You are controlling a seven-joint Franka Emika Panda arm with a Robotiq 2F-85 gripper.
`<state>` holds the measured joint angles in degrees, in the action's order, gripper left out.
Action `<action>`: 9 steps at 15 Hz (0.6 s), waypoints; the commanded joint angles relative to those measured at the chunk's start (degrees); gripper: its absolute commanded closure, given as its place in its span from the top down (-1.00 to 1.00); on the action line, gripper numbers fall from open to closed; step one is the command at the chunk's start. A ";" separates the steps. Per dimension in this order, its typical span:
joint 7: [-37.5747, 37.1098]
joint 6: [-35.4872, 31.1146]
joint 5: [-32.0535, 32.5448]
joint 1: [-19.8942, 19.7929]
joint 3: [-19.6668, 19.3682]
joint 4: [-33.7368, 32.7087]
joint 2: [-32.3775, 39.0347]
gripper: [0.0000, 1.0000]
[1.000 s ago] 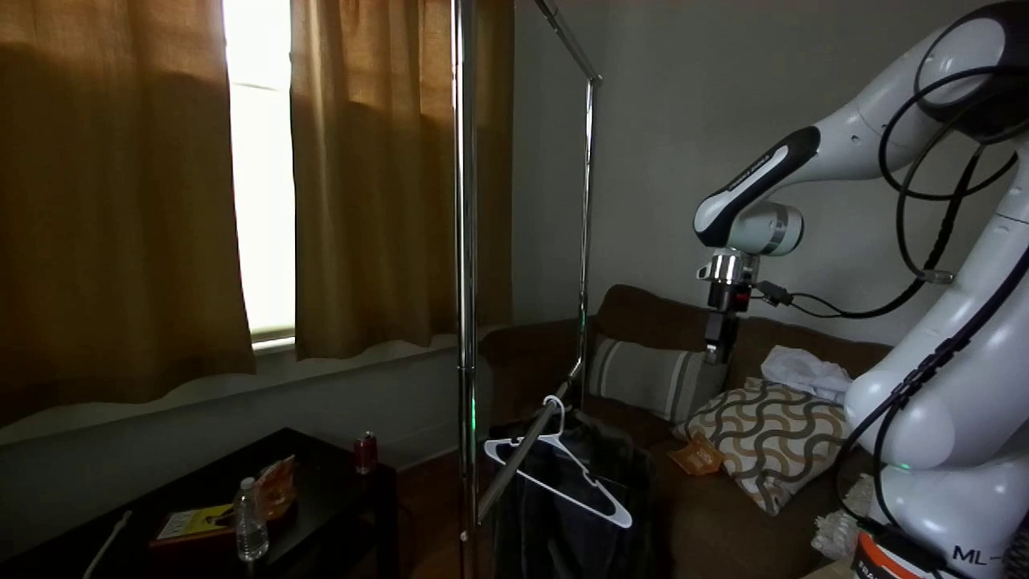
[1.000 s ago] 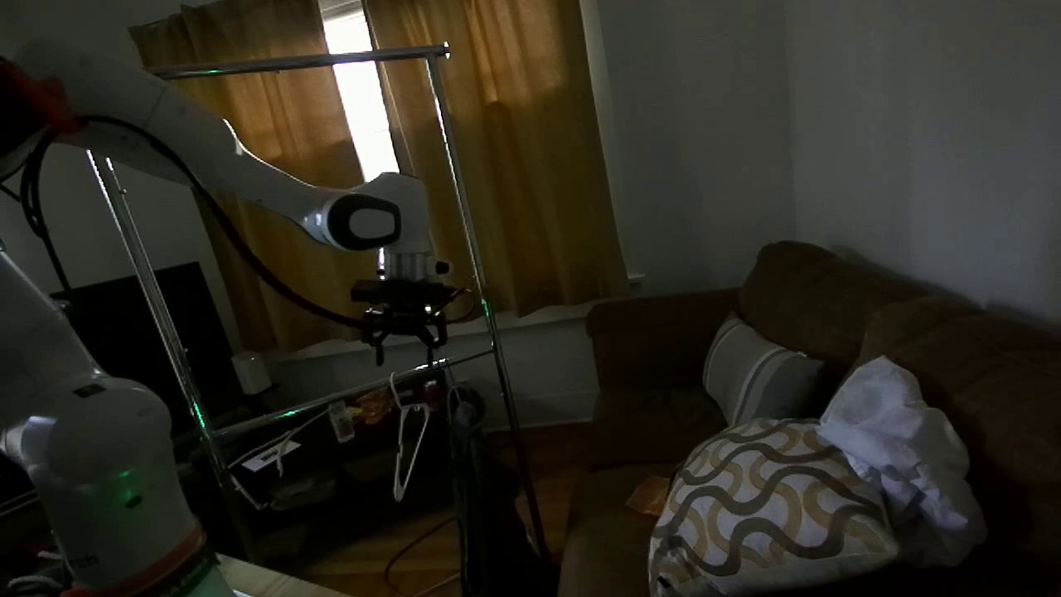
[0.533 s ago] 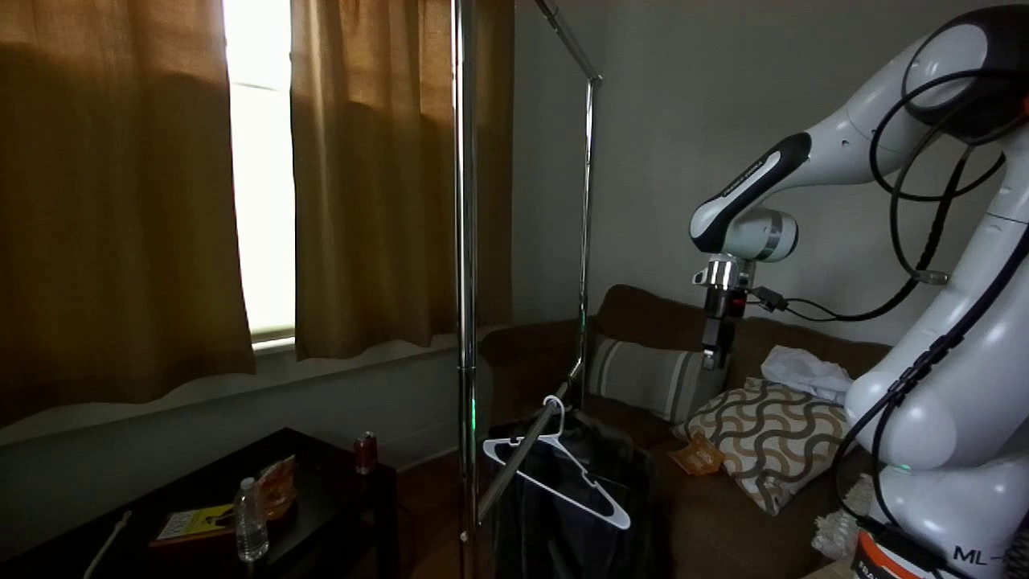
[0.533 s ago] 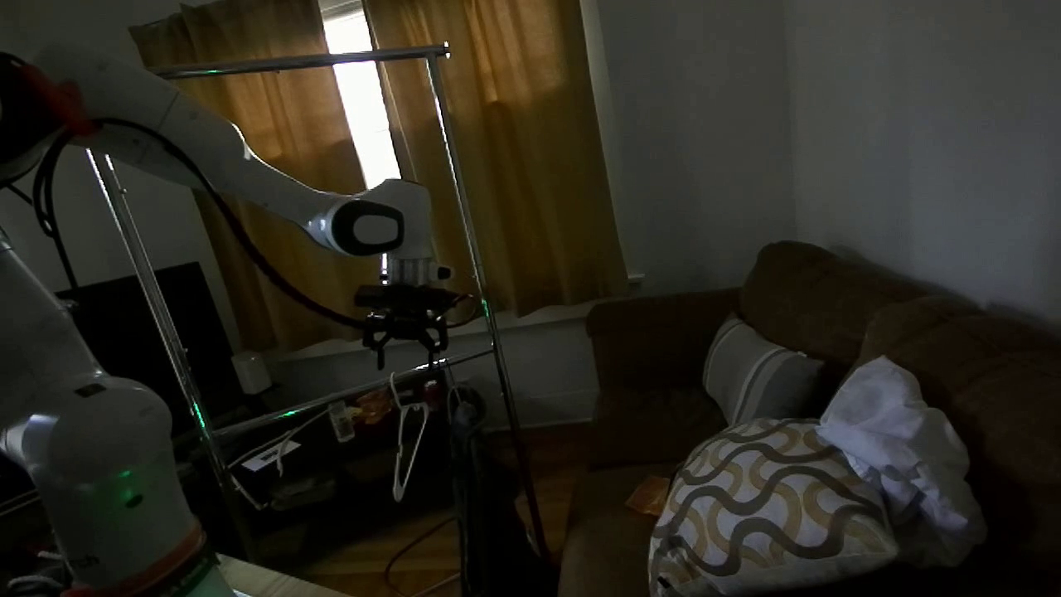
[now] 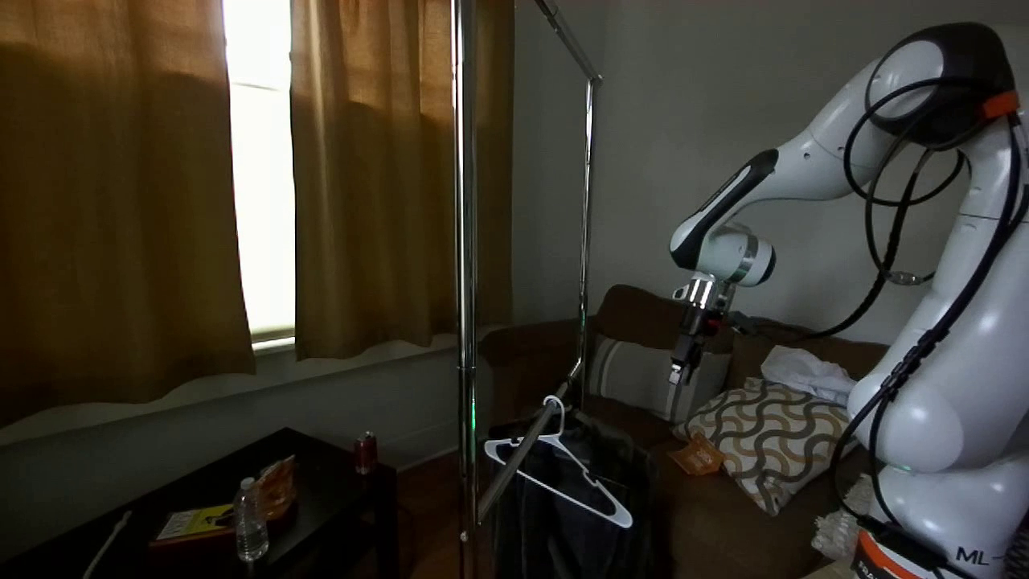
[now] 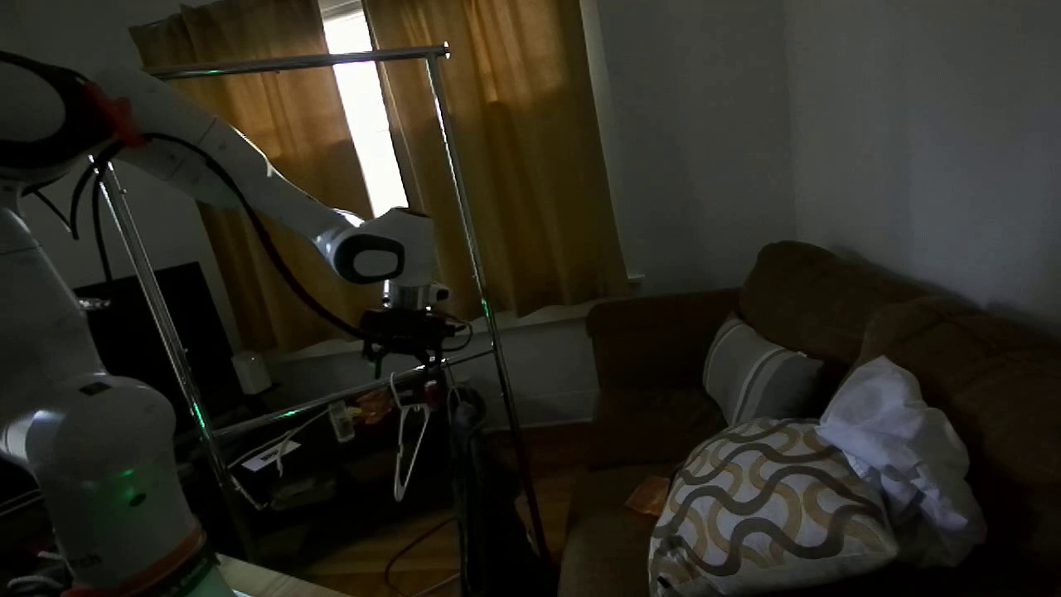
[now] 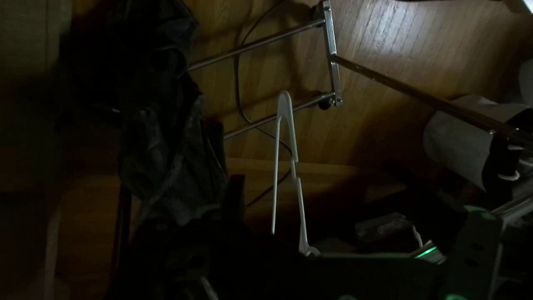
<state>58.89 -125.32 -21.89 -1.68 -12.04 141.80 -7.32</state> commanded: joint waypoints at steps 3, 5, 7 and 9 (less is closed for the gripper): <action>9.92 -12.22 -14.43 1.80 5.36 -0.54 10.81 1.00; 12.82 -17.12 -20.79 1.69 8.46 -1.37 14.54 1.00; 15.58 -19.33 -24.83 1.22 11.50 -3.08 18.50 1.00; 12.20 -18.25 -21.02 0.29 11.70 -1.39 15.69 1.00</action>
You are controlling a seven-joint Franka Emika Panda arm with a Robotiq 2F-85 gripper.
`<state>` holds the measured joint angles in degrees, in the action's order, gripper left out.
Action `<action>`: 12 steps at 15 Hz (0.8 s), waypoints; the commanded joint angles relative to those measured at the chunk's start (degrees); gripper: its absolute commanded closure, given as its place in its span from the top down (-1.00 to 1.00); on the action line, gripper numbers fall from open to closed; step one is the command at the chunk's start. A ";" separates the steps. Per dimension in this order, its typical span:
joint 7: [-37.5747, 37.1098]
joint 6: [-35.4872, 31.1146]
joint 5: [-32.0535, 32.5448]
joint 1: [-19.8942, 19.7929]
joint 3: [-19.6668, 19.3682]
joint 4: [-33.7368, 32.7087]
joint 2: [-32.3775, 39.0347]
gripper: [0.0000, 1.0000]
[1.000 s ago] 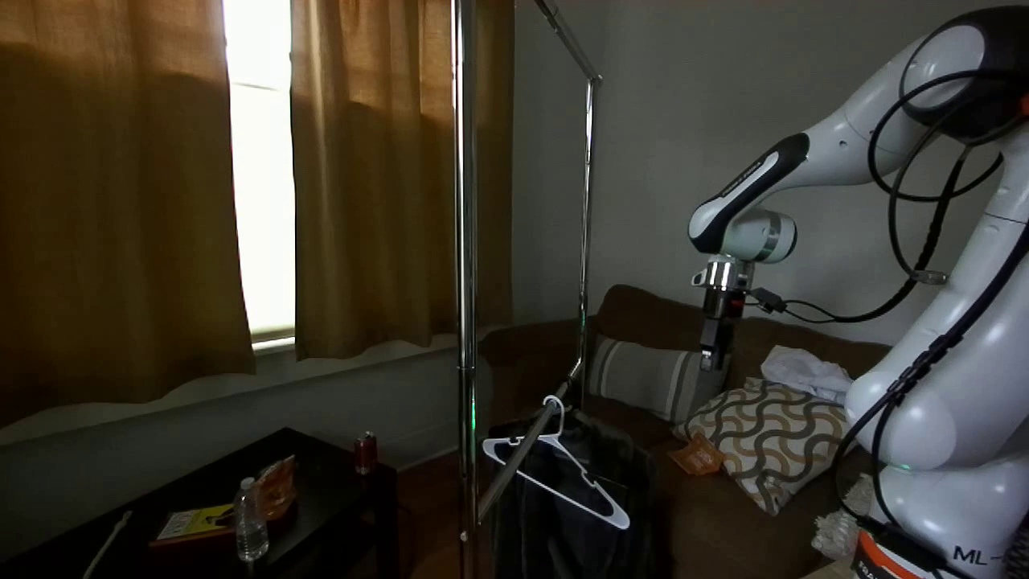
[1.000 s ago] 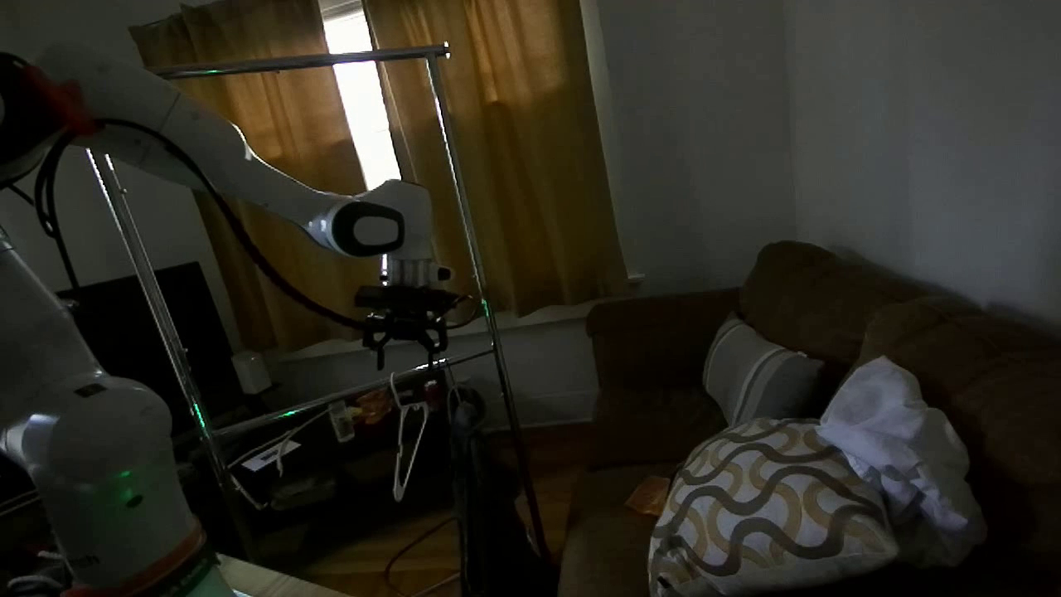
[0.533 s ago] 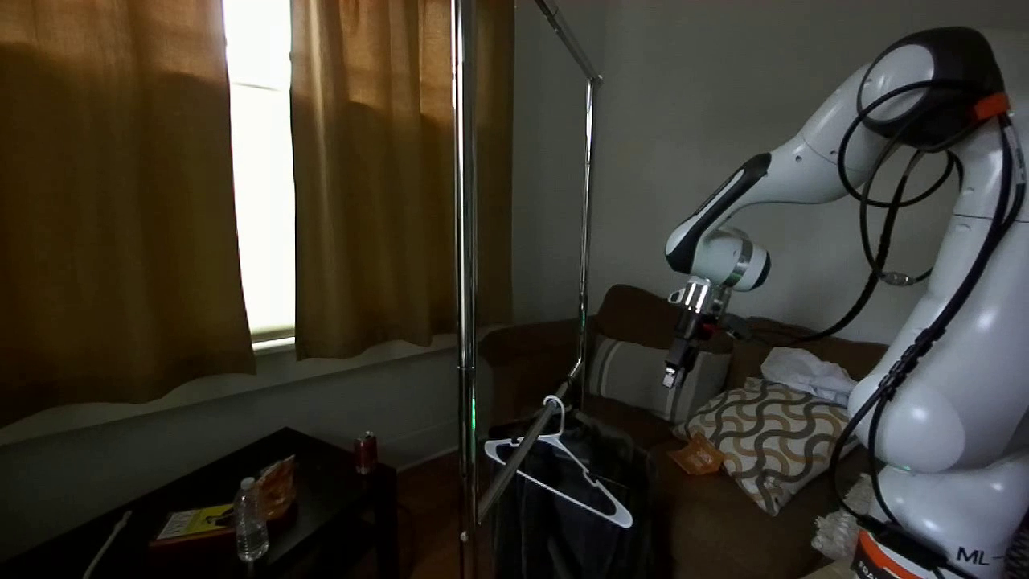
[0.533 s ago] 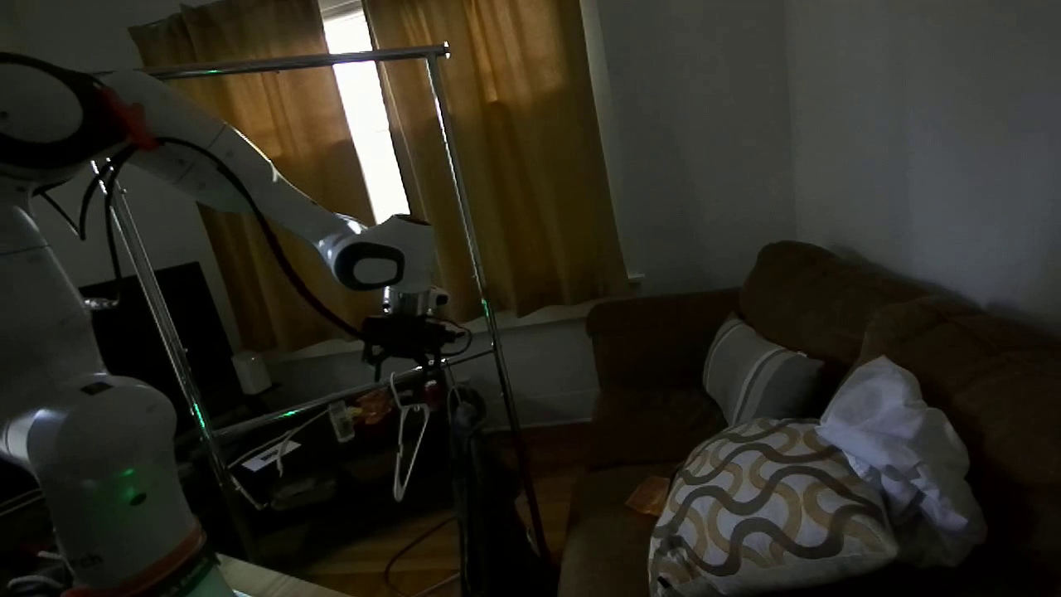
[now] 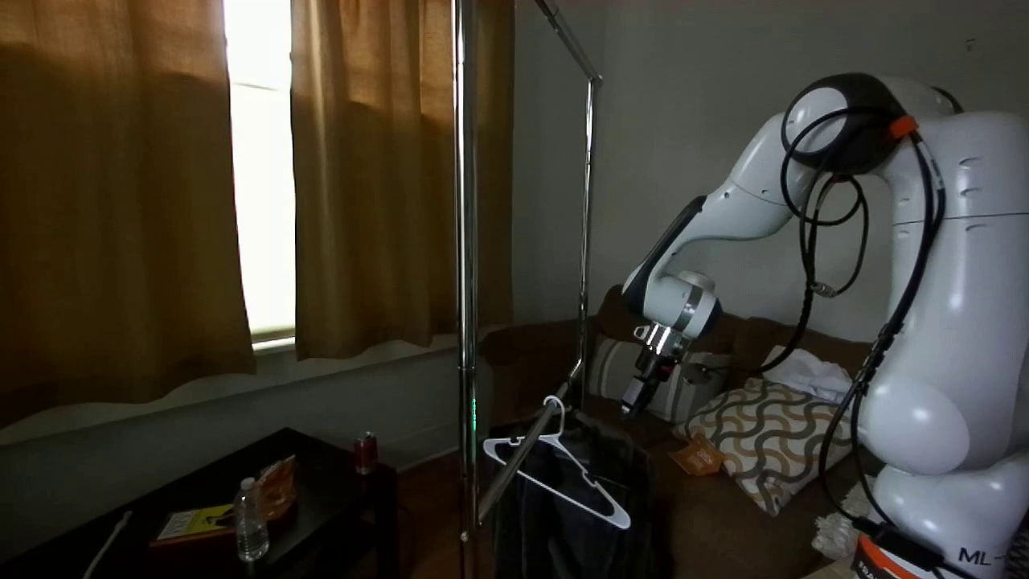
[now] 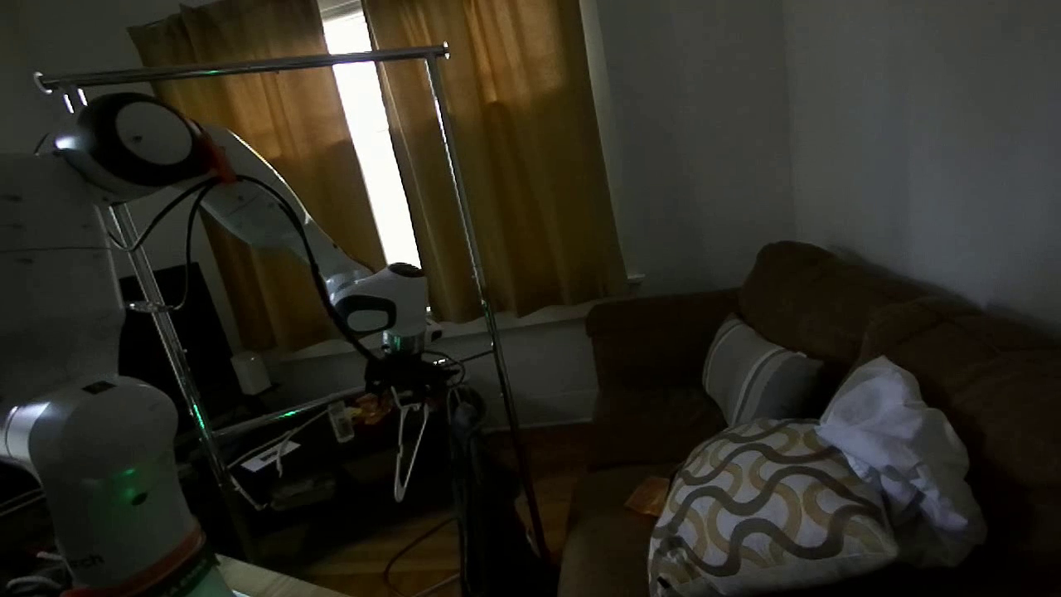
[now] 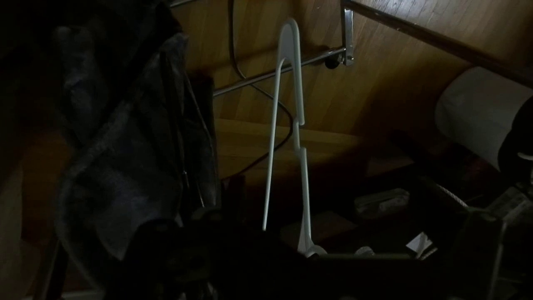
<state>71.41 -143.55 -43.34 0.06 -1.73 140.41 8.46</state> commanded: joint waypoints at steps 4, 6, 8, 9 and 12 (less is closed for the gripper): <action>-0.42 -0.01 0.47 -1.95 1.39 -0.34 -0.37 1.00; 1.09 -0.78 -2.29 -2.01 2.01 -1.00 0.91 1.00; 4.75 -1.63 -8.18 -1.95 3.92 -2.71 4.40 1.00; 6.23 -2.11 -10.56 -1.79 4.77 -3.29 5.67 1.00; 12.92 -3.94 -18.93 -1.65 7.56 -5.76 10.31 1.00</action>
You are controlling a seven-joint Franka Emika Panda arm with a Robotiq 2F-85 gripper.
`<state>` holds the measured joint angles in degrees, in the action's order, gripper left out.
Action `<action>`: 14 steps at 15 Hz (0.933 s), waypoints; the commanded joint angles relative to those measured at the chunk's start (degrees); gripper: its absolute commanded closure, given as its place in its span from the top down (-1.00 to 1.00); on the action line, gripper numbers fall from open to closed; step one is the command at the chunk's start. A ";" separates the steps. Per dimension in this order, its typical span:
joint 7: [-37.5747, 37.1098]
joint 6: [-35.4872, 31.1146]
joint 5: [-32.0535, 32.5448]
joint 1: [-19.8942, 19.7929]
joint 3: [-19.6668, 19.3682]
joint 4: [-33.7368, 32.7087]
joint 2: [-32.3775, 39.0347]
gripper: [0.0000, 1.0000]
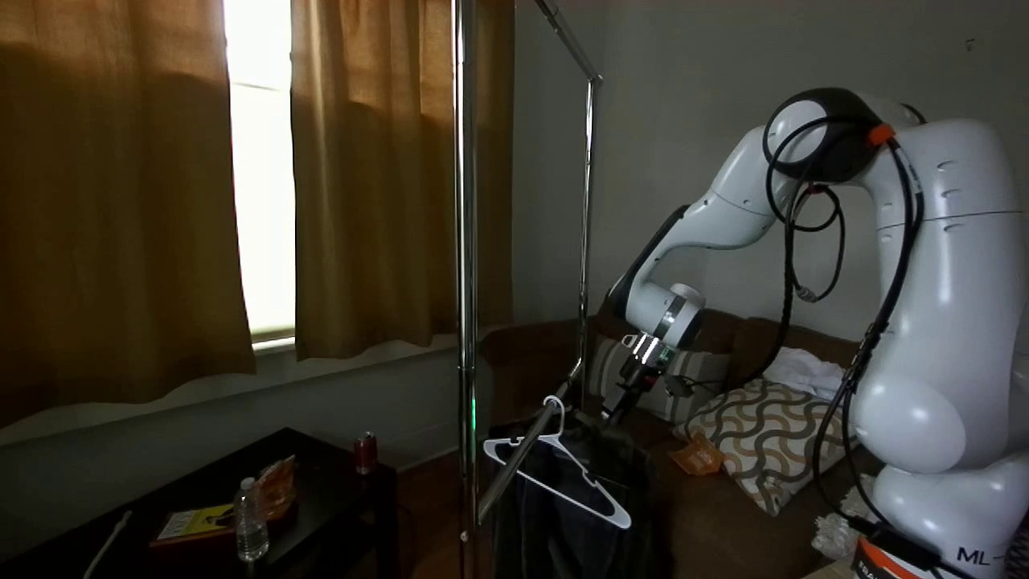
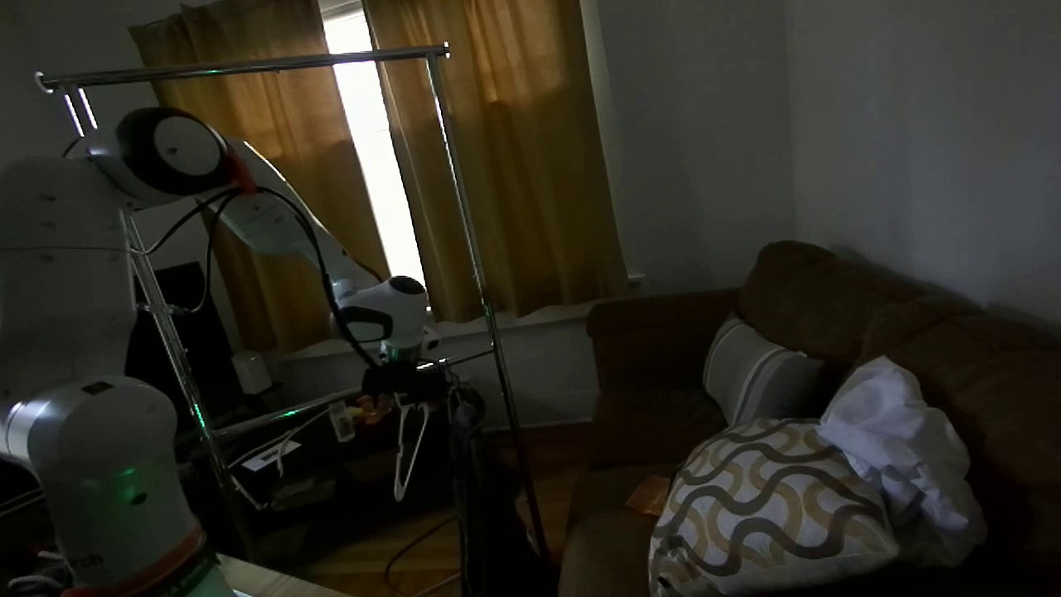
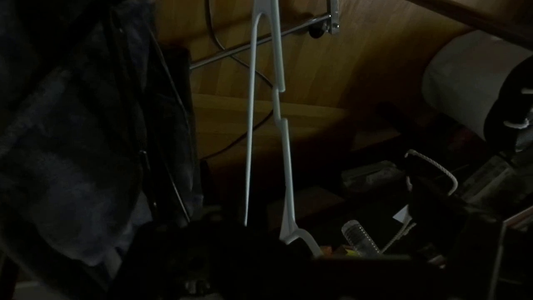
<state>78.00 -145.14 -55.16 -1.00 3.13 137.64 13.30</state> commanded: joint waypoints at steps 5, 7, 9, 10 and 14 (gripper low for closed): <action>16.85 -9.81 -16.89 -0.15 5.93 -8.08 13.04 1.00; 21.99 -12.28 -21.62 -0.49 7.48 -10.71 15.70 1.00; 27.79 -13.49 -27.05 -1.09 8.89 -13.55 17.94 0.76; 30.31 -13.65 -29.38 -1.14 9.31 -14.92 19.09 0.47; 37.27 -12.81 -34.97 -0.68 9.45 -18.06 21.87 -0.16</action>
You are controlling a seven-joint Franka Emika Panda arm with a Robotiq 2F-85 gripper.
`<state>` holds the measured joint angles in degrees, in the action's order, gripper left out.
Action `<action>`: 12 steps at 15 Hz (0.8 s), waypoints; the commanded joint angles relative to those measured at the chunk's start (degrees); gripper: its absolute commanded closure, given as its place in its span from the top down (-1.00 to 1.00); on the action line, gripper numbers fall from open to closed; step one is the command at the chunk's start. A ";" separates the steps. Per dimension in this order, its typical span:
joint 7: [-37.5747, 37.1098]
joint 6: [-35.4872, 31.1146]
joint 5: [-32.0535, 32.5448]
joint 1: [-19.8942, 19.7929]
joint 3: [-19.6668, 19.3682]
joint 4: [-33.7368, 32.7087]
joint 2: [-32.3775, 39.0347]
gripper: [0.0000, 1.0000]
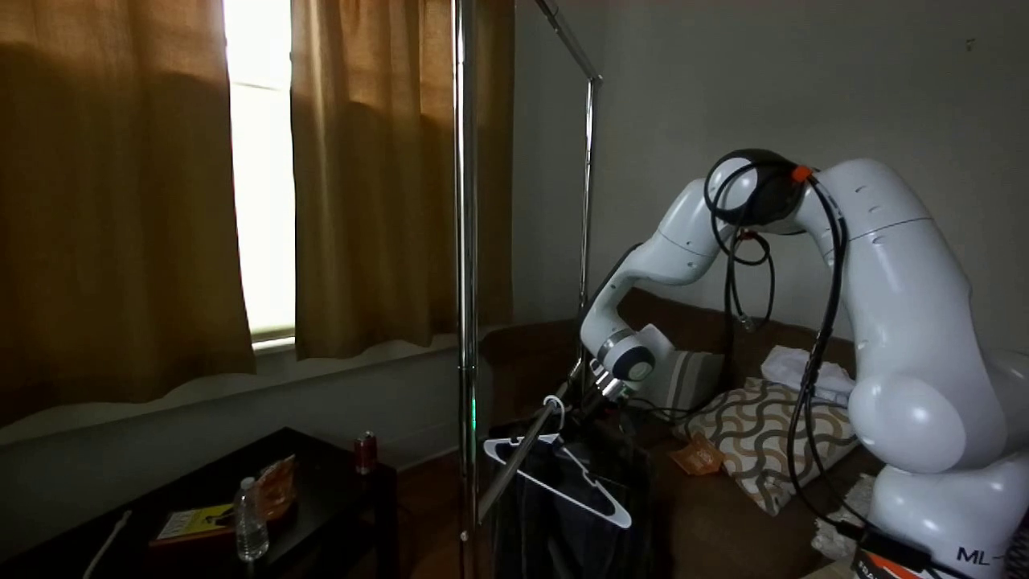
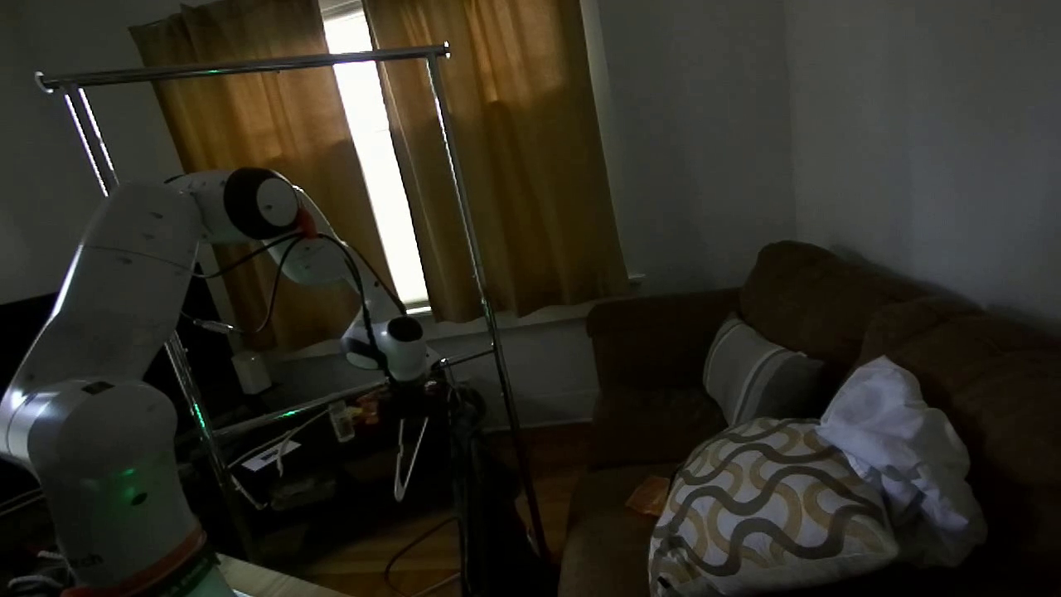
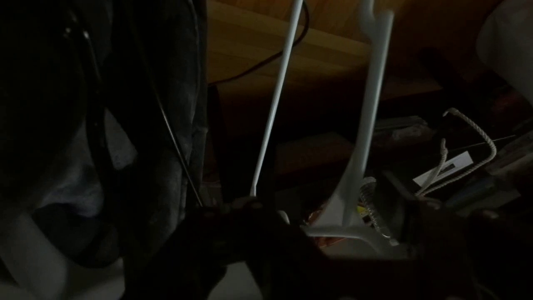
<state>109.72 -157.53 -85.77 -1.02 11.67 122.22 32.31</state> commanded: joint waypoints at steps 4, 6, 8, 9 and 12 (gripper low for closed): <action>9.61 -0.10 -6.81 -0.44 0.63 -3.51 3.87 -0.74; 10.82 0.03 -7.24 -0.37 0.65 -3.09 3.28 -0.99; 10.83 -0.21 -6.15 -0.05 0.52 -2.07 2.04 -1.00; 10.52 -0.23 -5.42 0.11 0.49 -1.34 1.14 -1.00; 10.06 -0.17 -3.95 0.43 0.46 -0.14 -0.85 -0.97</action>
<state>119.31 -157.53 -90.67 -0.85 11.97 119.40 34.47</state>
